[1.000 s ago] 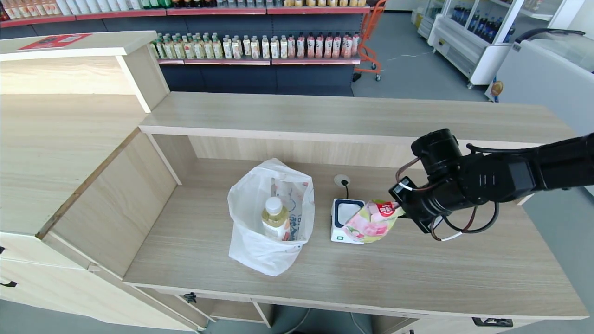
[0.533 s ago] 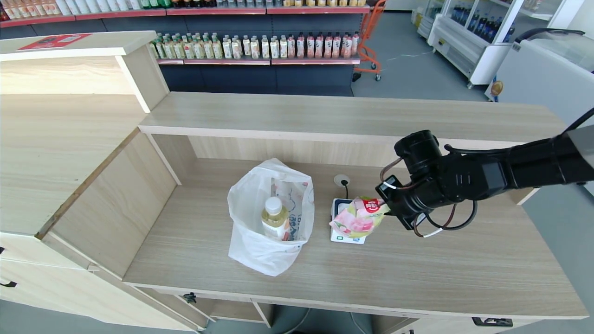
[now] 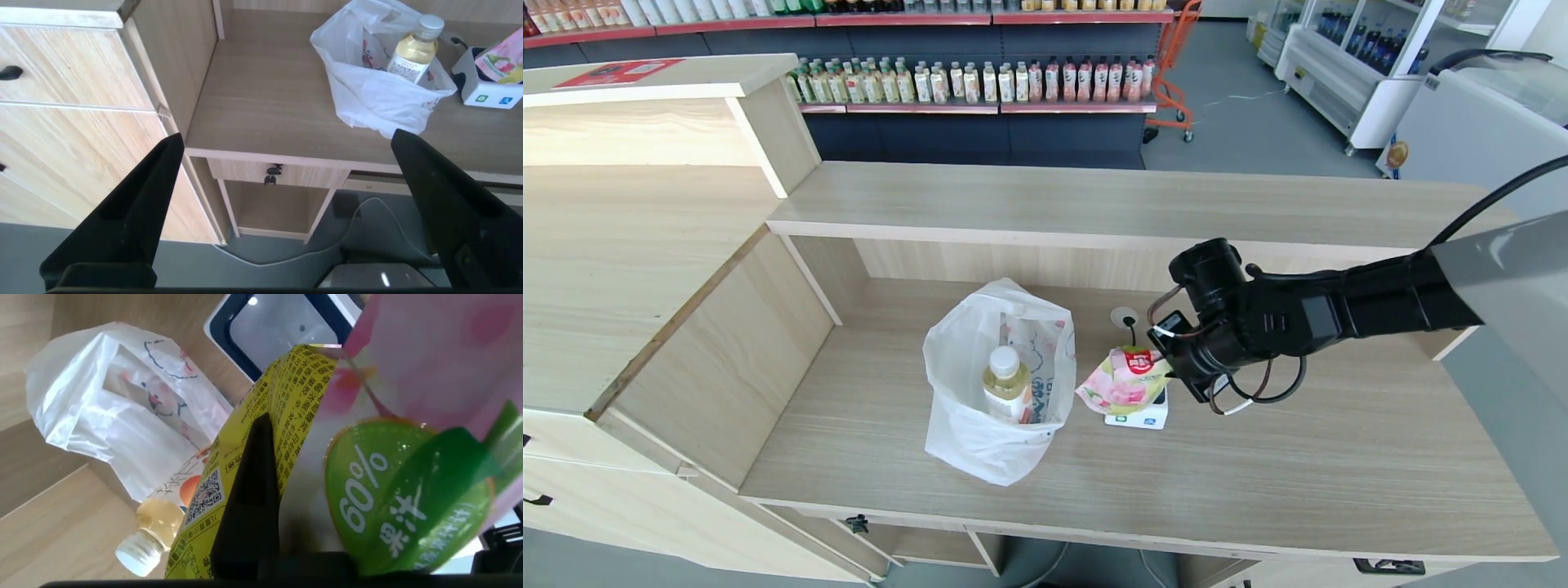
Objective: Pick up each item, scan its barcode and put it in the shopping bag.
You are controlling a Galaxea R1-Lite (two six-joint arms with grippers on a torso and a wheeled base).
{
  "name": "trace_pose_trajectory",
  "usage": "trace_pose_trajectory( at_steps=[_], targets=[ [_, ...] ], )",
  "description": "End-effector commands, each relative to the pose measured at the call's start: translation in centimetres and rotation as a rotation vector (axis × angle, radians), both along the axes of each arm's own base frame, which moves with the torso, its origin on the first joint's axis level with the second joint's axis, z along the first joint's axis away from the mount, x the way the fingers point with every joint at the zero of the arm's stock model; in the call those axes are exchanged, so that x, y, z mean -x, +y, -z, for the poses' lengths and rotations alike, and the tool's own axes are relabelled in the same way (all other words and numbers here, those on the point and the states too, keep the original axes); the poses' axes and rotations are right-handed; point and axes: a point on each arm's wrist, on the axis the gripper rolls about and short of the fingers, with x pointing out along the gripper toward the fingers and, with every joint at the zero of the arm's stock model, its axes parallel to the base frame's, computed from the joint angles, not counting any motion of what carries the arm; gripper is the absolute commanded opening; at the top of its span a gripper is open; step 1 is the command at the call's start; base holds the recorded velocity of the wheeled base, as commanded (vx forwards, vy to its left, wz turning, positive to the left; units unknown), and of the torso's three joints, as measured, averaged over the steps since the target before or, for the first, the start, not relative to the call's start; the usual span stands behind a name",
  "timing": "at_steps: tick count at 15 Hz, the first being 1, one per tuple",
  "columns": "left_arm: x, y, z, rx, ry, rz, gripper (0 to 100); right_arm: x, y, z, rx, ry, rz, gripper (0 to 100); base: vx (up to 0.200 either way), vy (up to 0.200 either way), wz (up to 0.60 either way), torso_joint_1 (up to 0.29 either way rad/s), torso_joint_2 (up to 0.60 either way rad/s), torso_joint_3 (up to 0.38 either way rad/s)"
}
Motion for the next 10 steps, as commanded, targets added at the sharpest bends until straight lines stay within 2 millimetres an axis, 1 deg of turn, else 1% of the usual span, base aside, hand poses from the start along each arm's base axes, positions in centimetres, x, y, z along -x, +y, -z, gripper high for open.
trace_pose_trajectory(
  at_steps=[1, 4, 6, 7, 10],
  targets=[
    [0.0, 0.0, 0.0, 0.0, 0.0, 0.0, 100, -0.3, 0.5, 1.0, 0.006, 0.02, -0.002, 0, 0.0, 0.0, 0.0, 0.0, 0.0, 0.0],
    [0.0, 0.0, 0.0, 0.0, -0.002, 0.0, 100, -0.5, 0.6, 1.4, 0.004, 0.023, 0.023, 0, 0.0, 0.0, 0.0, 0.0, 0.0, 0.0],
    [0.0, 0.0, 0.0, 0.0, 0.0, 0.0, 100, -0.8, 0.7, 1.2, -0.009, 0.016, 0.031, 0, 0.0, 0.0, 0.0, 0.0, 0.0, 0.0],
    [0.0, 0.0, 0.0, 0.0, -0.002, 0.0, 100, -0.9, 0.7, 1.1, -0.012, 0.011, 0.032, 0, 0.0, 0.0, 0.0, 0.0, 0.0, 0.0],
    [0.0, 0.0, 0.0, 0.0, 0.0, 0.0, 100, -1.2, 0.9, -0.5, -0.041, -0.034, 0.038, 0, 0.0, 0.0, 0.0, 0.0, 0.0, 0.0]
  ],
)
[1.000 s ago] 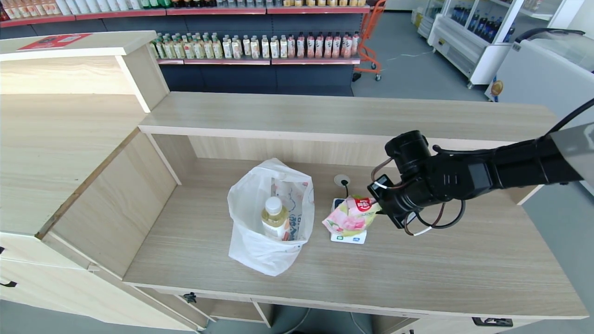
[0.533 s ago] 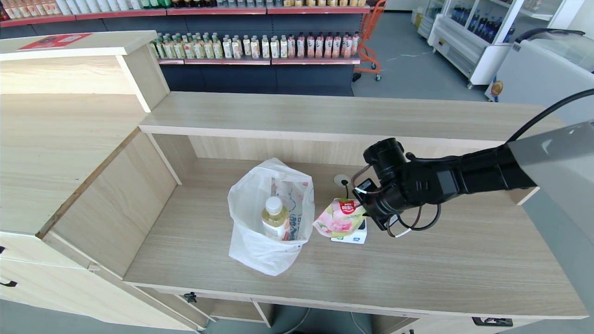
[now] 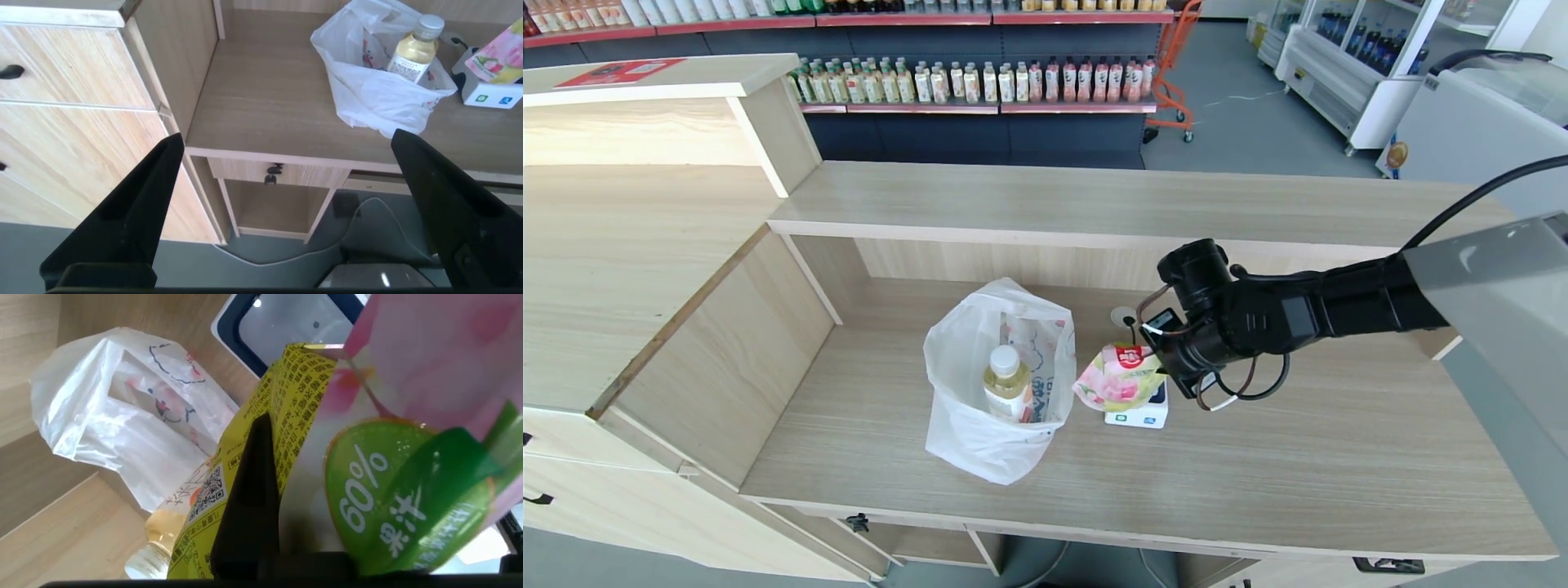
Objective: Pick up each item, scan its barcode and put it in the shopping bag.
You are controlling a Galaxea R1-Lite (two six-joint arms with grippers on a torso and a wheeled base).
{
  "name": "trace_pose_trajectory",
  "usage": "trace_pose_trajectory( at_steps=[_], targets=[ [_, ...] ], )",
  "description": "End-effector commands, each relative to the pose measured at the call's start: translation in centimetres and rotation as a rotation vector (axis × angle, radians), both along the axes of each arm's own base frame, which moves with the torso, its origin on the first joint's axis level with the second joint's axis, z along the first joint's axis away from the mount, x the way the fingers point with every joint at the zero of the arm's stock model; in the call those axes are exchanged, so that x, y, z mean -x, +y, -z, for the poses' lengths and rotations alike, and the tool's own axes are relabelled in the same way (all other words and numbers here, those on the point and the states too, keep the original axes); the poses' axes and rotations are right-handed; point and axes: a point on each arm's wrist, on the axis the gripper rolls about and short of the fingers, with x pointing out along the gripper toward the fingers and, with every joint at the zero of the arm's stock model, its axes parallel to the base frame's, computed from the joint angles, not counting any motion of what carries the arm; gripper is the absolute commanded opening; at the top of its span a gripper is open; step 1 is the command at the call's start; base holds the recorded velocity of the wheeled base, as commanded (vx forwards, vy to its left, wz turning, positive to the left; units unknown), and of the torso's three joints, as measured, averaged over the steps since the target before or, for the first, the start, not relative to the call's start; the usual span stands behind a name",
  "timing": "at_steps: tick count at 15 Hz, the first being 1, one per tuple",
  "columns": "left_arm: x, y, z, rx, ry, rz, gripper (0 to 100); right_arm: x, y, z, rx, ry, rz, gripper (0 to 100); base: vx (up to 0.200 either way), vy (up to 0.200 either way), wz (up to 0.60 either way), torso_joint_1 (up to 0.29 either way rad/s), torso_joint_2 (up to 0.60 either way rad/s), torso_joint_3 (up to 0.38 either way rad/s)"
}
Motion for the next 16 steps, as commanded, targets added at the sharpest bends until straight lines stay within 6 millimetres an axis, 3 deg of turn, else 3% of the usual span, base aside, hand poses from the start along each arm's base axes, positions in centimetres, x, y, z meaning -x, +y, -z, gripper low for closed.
trace_pose_trajectory(
  at_steps=[1, 8, 10, 13, 14, 16],
  targets=[
    [0.0, 0.0, 0.0, 0.0, 0.0, 0.0, 100, -0.2, 0.2, -1.0, -0.013, -0.03, 0.003, 0, 0.0, 0.0, 0.0, 0.0, 0.0, 0.0],
    [0.0, 0.0, 0.0, 0.0, 0.0, 0.0, 100, -0.1, 0.0, -0.9, -0.022, -0.025, 0.054, 0, 0.0, 0.0, 0.0, 0.0, 0.0, 0.0],
    [0.0, 0.0, 0.0, 0.0, 0.0, 0.0, 100, 0.4, -0.2, -2.1, -0.022, -0.052, 0.055, 0, 0.0, 0.0, 0.0, 0.0, 0.0, 0.0],
    [0.0, 0.0, 0.0, 0.0, 0.0, 0.0, 100, 3.3, -2.3, -6.4, 0.156, -0.188, -0.033, 0, 0.0, 0.0, 0.0, 0.0, 0.0, 0.0],
    [0.0, 0.0, 0.0, 0.0, 0.0, 0.0, 100, 6.1, -3.9, -9.0, 0.259, -0.293, -0.11, 0, 0.0, 0.0, 0.0, 0.0, 0.0, 0.0],
    [0.0, 0.0, 0.0, 0.0, 0.0, 0.0, 100, 10.5, -5.8, -10.0, 0.409, -0.35, -0.236, 0, 0.0, 0.0, 0.0, 0.0, 0.0, 0.0]
  ],
)
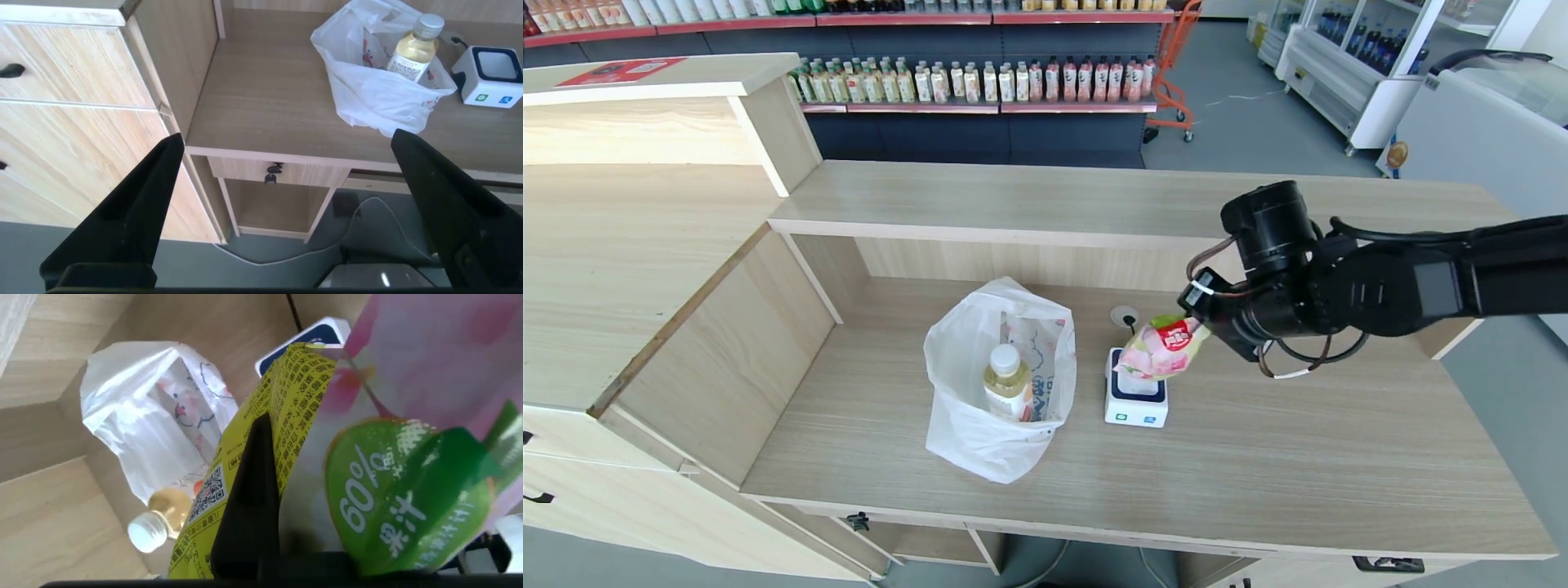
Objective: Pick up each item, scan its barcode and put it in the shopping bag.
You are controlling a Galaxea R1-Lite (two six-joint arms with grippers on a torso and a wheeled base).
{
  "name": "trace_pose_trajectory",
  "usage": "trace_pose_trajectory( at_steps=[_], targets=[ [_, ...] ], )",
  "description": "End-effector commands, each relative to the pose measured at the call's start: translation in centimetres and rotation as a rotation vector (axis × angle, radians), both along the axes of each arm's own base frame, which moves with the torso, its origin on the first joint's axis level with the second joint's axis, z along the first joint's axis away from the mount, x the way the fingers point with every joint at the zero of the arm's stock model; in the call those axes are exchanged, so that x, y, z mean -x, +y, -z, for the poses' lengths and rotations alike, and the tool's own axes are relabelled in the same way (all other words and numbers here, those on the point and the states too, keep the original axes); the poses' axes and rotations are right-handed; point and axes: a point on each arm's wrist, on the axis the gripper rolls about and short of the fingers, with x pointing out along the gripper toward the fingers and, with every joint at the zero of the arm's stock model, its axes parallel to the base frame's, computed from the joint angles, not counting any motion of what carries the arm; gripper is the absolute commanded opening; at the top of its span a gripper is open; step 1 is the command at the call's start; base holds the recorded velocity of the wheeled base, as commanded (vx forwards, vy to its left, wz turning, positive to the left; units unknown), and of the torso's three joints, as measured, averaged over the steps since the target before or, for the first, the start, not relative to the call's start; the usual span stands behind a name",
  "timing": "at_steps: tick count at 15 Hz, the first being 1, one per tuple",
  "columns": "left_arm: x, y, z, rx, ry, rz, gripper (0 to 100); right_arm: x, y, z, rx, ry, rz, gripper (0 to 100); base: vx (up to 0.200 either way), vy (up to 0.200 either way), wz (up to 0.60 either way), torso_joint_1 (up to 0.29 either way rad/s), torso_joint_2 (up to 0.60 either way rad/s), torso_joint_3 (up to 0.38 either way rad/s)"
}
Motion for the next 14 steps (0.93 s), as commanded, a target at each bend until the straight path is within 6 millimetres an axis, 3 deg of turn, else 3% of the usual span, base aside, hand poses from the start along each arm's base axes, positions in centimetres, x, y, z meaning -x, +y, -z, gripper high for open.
trace_pose_trajectory(
  at_steps=[1, 3, 10, 14],
  targets=[
    [0.0, 0.0, 0.0, 0.0, 0.0, 0.0, 100, 7.4, -3.2, -3.6, 0.159, -0.12, -0.144, 0, 0.0, 0.0, 0.0, 0.0, 0.0, 0.0],
    [0.0, 0.0, 0.0, 0.0, 0.0, 0.0, 100, 8.6, -3.7, -3.9, 0.161, -0.127, -0.186, 0, 0.0, 0.0, 0.0, 0.0, 0.0, 0.0],
    [0.0, 0.0, 0.0, 0.0, 0.002, 0.0, 100, 9.0, -4.4, -4.7, 0.156, -0.154, -0.206, 0, 0.0, 0.0, 0.0, 0.0, 0.0, 0.0],
    [0.0, 0.0, 0.0, -0.005, 0.0, 0.0, 100, 8.5, -5.0, -4.6, 0.16, -0.147, -0.18, 0, 0.0, 0.2, 0.0, -0.004, 0.0, 0.006]
  ],
)
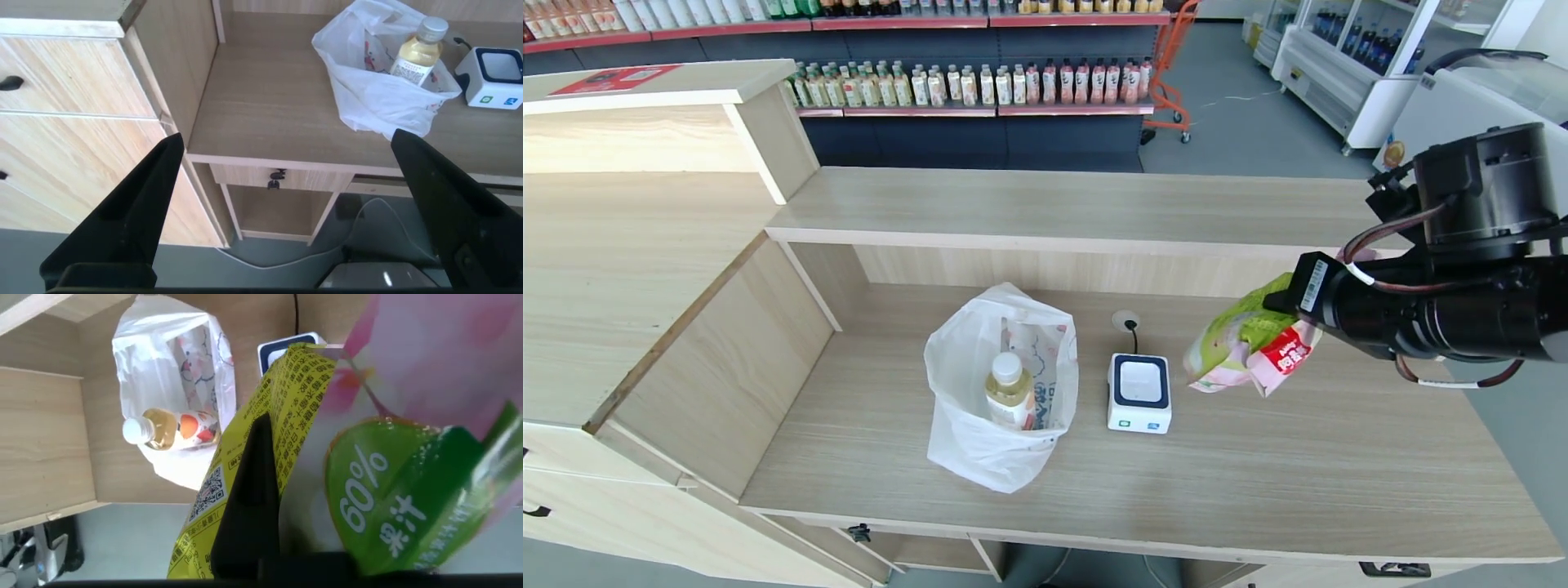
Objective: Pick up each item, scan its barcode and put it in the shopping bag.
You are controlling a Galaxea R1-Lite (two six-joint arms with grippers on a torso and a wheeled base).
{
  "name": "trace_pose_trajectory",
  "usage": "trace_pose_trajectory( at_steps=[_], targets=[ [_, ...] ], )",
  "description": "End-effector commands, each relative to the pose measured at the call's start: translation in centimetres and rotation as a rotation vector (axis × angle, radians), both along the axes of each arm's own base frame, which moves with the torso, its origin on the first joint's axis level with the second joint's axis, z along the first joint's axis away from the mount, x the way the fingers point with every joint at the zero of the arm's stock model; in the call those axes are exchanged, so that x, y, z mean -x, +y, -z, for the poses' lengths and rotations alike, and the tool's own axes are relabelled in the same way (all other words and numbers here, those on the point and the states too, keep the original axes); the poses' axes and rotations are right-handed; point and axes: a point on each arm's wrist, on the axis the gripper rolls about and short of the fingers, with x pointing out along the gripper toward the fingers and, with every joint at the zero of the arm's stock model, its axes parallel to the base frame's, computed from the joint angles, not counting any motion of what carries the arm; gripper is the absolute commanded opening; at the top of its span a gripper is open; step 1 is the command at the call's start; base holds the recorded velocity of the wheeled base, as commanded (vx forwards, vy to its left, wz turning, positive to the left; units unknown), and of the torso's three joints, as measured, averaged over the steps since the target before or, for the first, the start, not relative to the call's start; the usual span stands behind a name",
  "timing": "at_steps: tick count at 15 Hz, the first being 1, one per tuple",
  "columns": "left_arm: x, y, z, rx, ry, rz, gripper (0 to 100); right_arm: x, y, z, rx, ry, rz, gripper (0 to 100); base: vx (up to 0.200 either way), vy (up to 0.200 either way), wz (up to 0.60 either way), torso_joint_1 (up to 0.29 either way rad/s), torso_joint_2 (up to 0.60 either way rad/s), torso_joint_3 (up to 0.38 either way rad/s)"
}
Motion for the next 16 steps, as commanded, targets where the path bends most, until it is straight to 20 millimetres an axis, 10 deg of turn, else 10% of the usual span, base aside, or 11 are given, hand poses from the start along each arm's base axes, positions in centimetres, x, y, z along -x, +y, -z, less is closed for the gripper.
trace_pose_trajectory(
  at_steps=[1, 8, 16],
  targets=[
    [0.0, 0.0, 0.0, 0.002, 0.0, 0.0, 100, -0.4, -0.3, 0.4, 0.009, 0.014, 0.015, 0, 0.0, 0.2, 0.0, 0.022, 0.01, 0.002],
    [0.0, 0.0, 0.0, 0.003, 0.0, 0.0, 100, -5.2, 0.4, 3.9, 0.183, -0.019, -0.045, 0, 0.0, 0.0, 0.0, 0.0, 0.0, 0.0],
    [0.0, 0.0, 0.0, 0.003, 0.0, 0.0, 100, -12.5, 6.3, 10.5, 0.315, -0.196, -0.469, 0, 0.0, 0.0, 0.0, 0.0, 0.0, 0.0]
  ],
)
